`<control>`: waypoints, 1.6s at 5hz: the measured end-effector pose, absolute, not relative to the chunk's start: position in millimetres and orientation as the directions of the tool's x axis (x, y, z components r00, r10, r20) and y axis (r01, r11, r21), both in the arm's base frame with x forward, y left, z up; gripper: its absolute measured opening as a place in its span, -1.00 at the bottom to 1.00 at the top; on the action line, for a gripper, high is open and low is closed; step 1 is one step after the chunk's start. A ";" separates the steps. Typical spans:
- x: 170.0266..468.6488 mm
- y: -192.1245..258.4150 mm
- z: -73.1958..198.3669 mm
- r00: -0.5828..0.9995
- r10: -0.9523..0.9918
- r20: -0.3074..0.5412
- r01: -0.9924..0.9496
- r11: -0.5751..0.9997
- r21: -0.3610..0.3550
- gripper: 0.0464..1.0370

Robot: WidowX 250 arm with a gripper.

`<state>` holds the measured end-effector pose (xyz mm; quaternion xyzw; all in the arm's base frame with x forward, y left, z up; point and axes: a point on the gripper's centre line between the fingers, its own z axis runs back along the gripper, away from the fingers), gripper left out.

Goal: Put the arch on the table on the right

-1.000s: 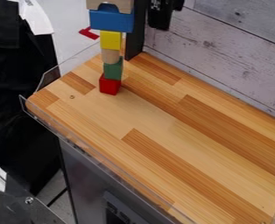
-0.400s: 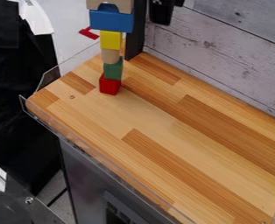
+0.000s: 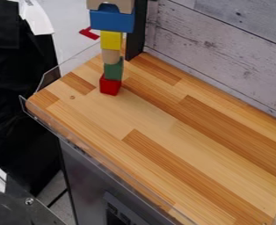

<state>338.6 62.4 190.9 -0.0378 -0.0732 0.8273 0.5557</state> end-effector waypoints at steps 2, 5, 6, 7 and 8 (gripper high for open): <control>330.3 96.5 204.6 -0.478 0.878 0.005 -0.868 -0.471 -0.158 0.93; 316.8 115.3 195.0 -0.537 0.843 0.029 -0.842 -0.534 -0.070 0.93; 314.4 118.0 193.7 -0.546 0.837 0.033 -0.837 -0.544 -0.060 0.93; 313.5 117.2 191.2 -0.548 0.836 0.032 -0.836 -0.547 -0.050 0.93; 312.4 115.8 188.4 -0.545 0.838 0.031 -0.838 -0.544 -0.041 0.93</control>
